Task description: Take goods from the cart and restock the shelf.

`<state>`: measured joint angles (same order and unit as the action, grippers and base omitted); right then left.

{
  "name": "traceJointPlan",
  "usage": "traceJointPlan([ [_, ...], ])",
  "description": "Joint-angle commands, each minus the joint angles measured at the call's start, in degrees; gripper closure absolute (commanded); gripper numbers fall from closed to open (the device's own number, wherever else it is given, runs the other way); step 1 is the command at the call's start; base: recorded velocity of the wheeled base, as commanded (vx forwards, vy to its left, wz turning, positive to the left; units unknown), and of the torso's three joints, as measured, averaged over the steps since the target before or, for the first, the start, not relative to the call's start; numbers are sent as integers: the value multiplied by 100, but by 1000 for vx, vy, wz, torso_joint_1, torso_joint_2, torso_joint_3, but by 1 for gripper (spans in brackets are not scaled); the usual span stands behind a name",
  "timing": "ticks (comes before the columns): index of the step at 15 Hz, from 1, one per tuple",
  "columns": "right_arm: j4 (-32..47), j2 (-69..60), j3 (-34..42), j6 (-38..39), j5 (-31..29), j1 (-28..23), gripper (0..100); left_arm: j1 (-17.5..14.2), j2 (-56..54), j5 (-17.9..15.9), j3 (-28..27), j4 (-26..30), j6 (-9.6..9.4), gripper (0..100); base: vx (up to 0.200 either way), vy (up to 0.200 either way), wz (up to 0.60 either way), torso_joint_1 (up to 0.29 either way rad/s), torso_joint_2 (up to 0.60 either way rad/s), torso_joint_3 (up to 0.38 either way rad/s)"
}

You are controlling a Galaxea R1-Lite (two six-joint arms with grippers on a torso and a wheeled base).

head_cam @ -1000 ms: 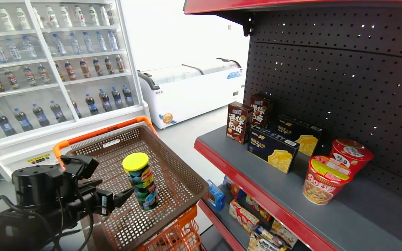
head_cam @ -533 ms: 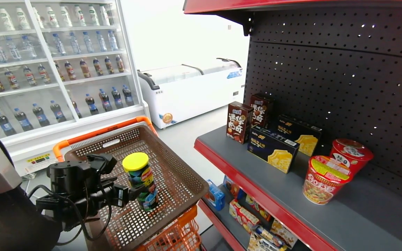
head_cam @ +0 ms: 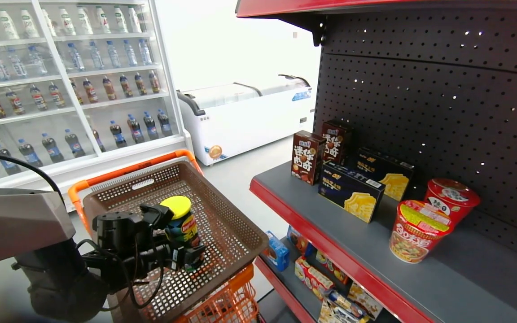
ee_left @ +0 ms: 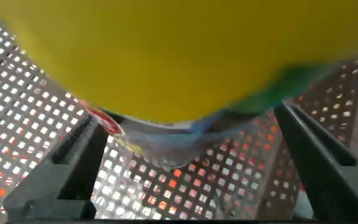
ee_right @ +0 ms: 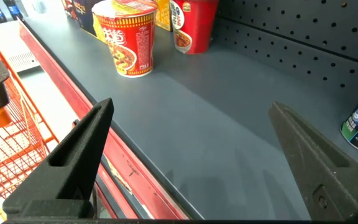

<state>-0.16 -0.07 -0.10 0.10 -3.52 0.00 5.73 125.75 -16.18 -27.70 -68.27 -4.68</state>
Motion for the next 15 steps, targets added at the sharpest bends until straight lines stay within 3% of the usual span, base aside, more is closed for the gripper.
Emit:
traceJointPlan([
  [1, -2, 7, 1, -1, 1, 0, 0, 7, 240, 1, -69, -81, -24, 0, 0, 0, 0, 0, 0, 0],
  [2, -2, 7, 1, -1, 1, 0, 0, 7, 257, 1, -60, -125, -24, 0, 0, 0, 0, 0, 0, 0],
  [3, -2, 7, 1, -1, 1, 0, 0, 16, 257, 1, -122, -213, -24, 100, 0, 0, 0, 0, 0, 0],
  [5, -2, 7, 10, -1, 1, 0, 0, 60, -112, 9, 124, -284, -24, 100, 0, 0, 0, 0, 0, 0],
  [7, -2, 7, 1, -1, 1, 0, 0, 148, -1070, -43, 555, -240, 125, 100, 0, 0, 0, 0, 0, 0],
  [9, -2, 7, 1, -1, 1, 0, 0, 209, -2045, 141, 1179, 15, 187, 100, 0, 0, 0, 0, 0, 0],
  [11, -2, 7, 1, -1, 1, 0, 0, 244, -3074, 422, 1381, 762, 196, 100, 0, 0, 0, 0, 0, 0],
  [15, -2, 7, 1, -1, 1, 0, 0, 209, -6290, 668, 1320, 4049, 213, 100, 0, 0, 0, 0, 0, 0],
])
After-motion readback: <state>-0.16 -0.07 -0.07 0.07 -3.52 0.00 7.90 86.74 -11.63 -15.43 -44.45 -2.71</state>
